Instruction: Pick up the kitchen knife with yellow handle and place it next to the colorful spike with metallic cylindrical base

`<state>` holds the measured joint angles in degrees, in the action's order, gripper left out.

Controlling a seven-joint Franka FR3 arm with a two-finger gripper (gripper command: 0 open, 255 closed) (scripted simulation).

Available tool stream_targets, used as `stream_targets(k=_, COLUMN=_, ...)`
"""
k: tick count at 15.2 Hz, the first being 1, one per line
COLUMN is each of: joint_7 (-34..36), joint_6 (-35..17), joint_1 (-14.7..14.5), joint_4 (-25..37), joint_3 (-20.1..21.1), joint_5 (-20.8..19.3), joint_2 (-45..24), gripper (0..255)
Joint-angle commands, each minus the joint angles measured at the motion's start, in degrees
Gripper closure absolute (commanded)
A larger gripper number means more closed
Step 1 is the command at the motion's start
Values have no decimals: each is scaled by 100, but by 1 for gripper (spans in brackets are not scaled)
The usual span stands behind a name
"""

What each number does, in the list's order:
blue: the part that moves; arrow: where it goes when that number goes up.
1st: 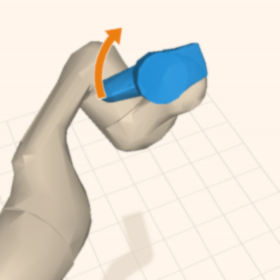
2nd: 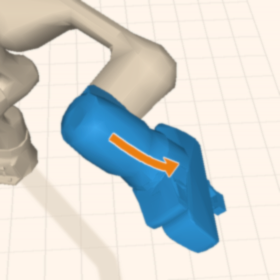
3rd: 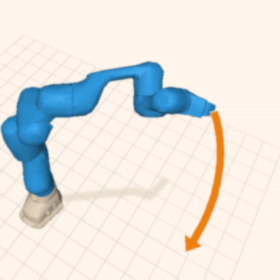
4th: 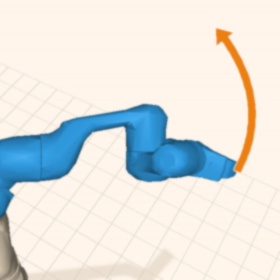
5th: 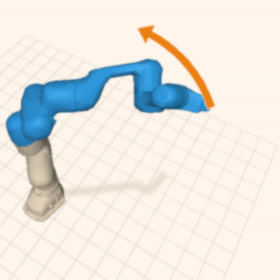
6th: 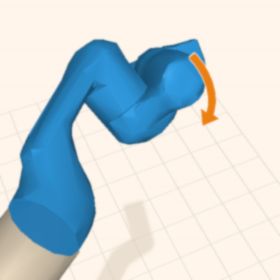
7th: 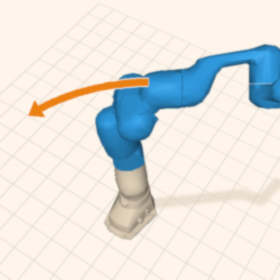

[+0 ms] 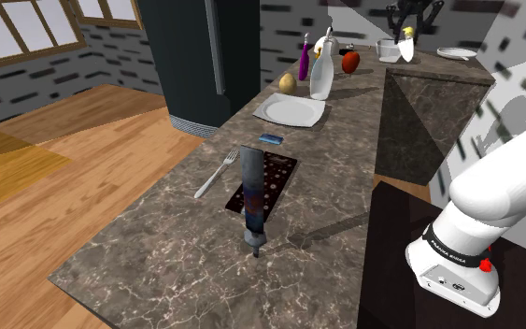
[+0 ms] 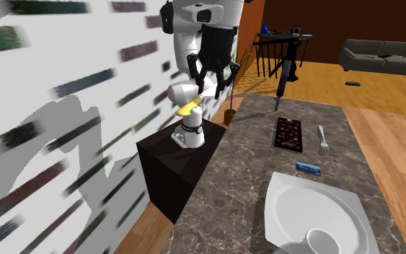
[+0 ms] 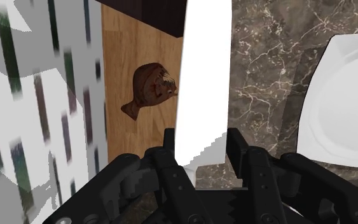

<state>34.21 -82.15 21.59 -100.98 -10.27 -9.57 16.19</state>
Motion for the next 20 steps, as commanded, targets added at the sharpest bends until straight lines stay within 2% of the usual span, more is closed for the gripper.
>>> stream_targets(k=1, joint_7=-20, joint_6=170, joint_1=-5, joint_4=240, joint_3=6, joint_5=10, joint_2=-72, gripper=255)
stream_targets(k=8, joint_7=-104, joint_6=667, joint_1=-9, joint_4=964, joint_3=5, joint_5=31, joint_2=-295, gripper=255)
stream_targets(k=14, joint_7=649, joint_6=819, joint_1=-226, joint_4=95, joint_3=526, joint_5=114, joint_2=627, gripper=255)
stream_targets(k=20, joint_7=1395, joint_6=1050, joint_1=-418, joint_4=-491, joint_3=1084, joint_5=389, joint_2=1357, gripper=255)
